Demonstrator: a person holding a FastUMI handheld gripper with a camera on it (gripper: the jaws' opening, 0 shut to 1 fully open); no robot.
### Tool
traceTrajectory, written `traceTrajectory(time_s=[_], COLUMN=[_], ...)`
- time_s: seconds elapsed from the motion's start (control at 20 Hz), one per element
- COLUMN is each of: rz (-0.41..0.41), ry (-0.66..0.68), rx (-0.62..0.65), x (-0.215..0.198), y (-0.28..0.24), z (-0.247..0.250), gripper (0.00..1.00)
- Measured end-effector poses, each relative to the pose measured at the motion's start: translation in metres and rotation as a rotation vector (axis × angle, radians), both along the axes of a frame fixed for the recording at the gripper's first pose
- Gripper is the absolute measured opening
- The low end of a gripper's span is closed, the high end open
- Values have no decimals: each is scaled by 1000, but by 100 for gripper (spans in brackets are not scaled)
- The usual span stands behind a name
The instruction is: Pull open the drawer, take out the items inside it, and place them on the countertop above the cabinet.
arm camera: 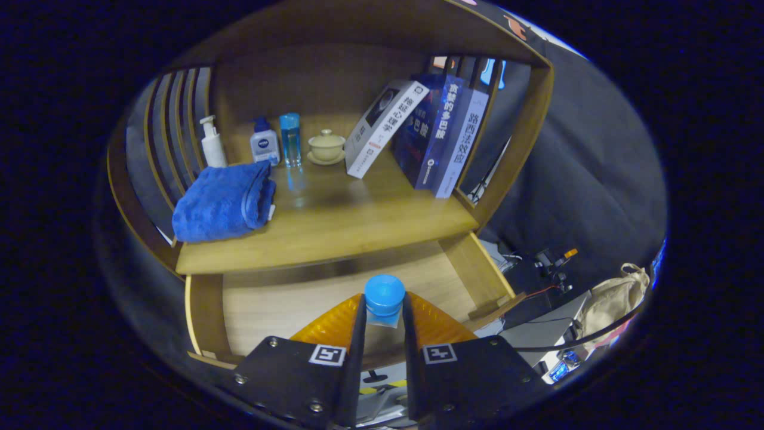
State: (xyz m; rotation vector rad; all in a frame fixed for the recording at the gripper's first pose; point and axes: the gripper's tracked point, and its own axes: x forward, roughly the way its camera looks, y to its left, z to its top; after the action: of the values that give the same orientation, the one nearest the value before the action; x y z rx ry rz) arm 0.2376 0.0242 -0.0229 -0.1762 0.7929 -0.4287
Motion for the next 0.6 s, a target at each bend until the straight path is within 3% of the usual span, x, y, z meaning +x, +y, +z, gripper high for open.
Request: traceTrajectory(time_s=[0.3,0.6], rz=[82,213], ry=[-115,-291], rx=[4,50], x=[53,120], y=[18,36], z=[45,55], gripper=[32,32])
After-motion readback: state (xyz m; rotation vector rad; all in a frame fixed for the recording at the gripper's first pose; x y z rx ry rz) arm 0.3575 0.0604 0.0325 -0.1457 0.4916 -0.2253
